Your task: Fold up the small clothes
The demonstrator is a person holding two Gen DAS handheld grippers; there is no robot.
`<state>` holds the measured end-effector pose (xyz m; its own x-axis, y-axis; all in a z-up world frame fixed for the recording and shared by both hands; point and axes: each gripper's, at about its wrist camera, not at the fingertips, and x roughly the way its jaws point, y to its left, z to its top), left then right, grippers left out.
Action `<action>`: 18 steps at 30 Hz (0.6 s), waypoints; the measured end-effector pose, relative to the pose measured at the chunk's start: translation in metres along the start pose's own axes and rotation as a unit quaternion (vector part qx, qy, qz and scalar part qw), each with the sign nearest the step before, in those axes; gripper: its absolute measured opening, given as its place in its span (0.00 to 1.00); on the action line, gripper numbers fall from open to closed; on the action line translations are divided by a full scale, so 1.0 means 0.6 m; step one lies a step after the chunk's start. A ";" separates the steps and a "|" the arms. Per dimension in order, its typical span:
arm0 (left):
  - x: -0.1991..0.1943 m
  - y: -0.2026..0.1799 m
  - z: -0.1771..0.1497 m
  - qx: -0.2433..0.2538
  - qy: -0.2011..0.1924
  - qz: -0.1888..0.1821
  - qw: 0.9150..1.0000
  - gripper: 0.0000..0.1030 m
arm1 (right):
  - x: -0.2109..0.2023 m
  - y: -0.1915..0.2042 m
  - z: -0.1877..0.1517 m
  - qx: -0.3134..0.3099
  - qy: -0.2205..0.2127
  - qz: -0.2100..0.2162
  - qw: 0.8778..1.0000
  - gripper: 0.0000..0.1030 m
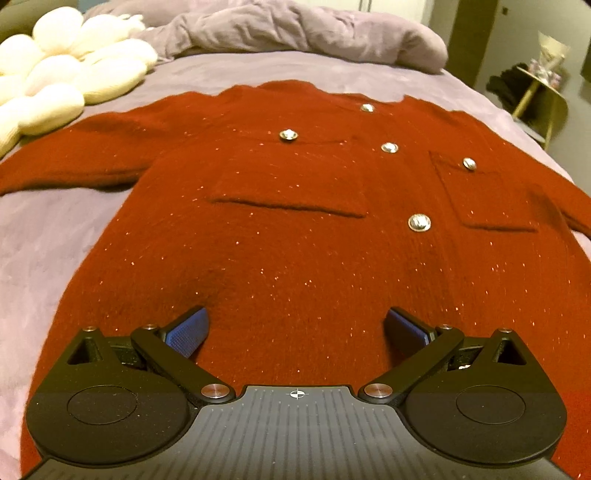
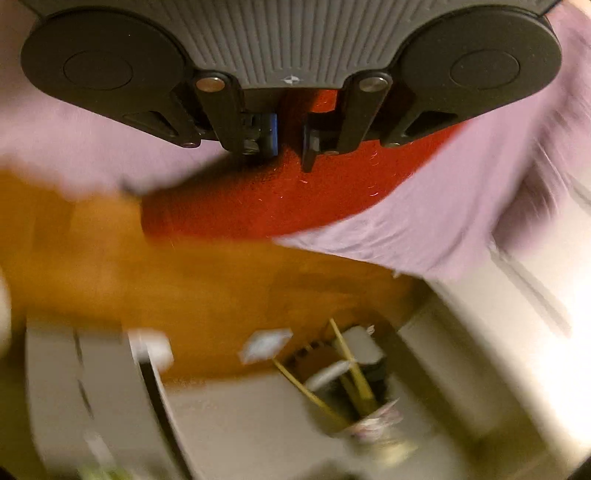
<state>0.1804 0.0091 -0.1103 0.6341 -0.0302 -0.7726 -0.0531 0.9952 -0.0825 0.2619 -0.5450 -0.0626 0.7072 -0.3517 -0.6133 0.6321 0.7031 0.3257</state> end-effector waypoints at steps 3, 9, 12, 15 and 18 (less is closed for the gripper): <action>-0.002 0.009 0.003 -0.012 0.001 -0.012 1.000 1.00 | -0.071 0.129 -0.024 -0.162 -0.057 0.061 0.983 0.10; -0.016 0.037 0.040 -0.092 -0.016 -0.058 0.994 1.00 | -0.221 0.334 -0.175 -0.372 -0.044 0.278 0.885 0.24; -0.022 0.037 0.076 -0.102 -0.033 -0.095 0.990 1.00 | -0.245 0.346 -0.223 -0.357 -0.023 0.323 0.876 0.46; -0.010 0.029 0.110 -0.109 -0.037 -0.133 0.984 1.00 | -0.239 0.315 -0.242 -0.303 0.008 0.307 0.902 0.47; 0.027 0.009 0.149 -0.114 -0.026 -0.167 0.979 0.99 | -0.206 0.267 -0.259 -0.255 0.057 0.300 0.917 0.46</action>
<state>0.2593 0.0223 -0.0669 0.6832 -0.3407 -0.6459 -0.0029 0.8832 -0.4689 0.2267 -0.2932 -0.0465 0.8233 0.2392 -0.5147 -0.1110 0.9572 0.2673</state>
